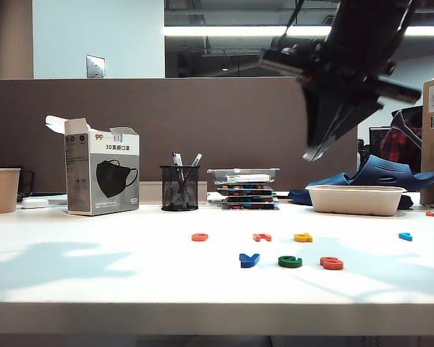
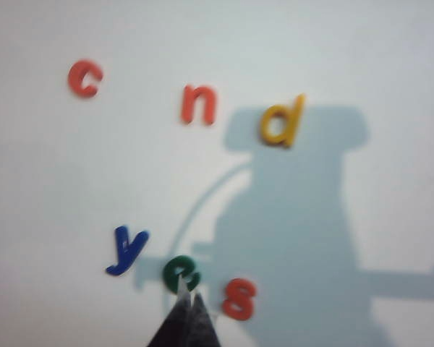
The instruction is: Select the appropriate letters from the row of letter magnets placed on the table to arrange into the word "yes".
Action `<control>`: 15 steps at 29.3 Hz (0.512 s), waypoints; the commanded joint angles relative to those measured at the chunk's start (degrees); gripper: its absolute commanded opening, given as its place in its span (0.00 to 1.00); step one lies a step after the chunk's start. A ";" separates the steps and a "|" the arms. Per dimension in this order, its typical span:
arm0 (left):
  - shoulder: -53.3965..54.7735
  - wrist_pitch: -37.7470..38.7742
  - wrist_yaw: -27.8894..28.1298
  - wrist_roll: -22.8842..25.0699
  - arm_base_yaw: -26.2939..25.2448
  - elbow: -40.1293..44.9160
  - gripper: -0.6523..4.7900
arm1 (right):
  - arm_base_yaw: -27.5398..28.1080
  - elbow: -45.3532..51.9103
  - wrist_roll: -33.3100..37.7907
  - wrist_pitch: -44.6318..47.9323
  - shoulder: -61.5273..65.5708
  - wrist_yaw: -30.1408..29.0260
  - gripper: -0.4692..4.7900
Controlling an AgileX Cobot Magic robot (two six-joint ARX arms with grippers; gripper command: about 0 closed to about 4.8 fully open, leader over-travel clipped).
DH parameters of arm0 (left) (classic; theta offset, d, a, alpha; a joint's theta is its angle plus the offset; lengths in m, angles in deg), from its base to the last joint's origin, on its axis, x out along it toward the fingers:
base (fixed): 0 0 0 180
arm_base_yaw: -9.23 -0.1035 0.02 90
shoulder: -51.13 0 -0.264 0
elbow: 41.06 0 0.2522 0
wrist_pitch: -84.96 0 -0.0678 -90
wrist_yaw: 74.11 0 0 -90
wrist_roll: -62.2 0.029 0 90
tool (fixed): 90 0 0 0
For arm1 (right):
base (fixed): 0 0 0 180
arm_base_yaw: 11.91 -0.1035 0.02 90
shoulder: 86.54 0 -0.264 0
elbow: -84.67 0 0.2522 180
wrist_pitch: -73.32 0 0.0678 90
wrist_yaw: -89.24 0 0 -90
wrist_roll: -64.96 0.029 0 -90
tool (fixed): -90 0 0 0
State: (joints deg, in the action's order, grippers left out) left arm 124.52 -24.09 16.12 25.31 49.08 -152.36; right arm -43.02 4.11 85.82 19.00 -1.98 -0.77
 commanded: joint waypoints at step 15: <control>-0.20 -0.70 0.17 0.46 0.04 -0.24 0.11 | 8.35 -0.24 -7.85 -1.20 -13.33 6.58 0.09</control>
State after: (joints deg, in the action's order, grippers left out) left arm 124.52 -24.09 16.10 25.31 49.10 -152.36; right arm -35.57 4.15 79.03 17.49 -14.03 5.64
